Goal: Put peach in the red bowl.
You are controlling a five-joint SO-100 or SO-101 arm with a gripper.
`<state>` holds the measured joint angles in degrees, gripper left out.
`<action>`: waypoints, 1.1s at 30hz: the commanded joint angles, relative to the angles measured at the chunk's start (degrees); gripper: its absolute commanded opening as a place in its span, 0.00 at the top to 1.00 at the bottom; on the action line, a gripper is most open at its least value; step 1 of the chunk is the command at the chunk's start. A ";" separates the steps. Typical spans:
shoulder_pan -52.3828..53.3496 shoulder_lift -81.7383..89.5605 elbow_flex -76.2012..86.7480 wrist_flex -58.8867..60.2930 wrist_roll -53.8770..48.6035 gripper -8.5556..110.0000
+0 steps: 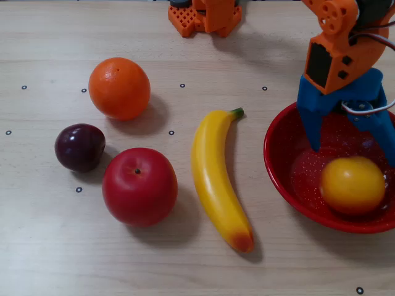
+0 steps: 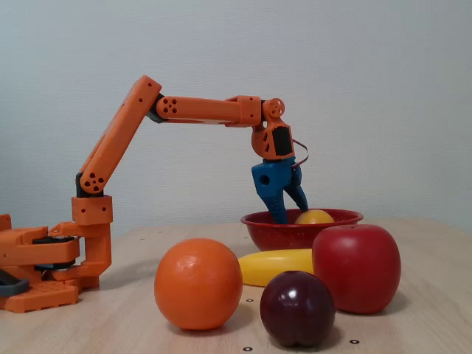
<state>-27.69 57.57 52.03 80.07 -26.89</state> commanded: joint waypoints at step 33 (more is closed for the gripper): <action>8.17 32.61 0.97 10.37 -3.25 0.93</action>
<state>-21.88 80.68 53.26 90.70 -29.97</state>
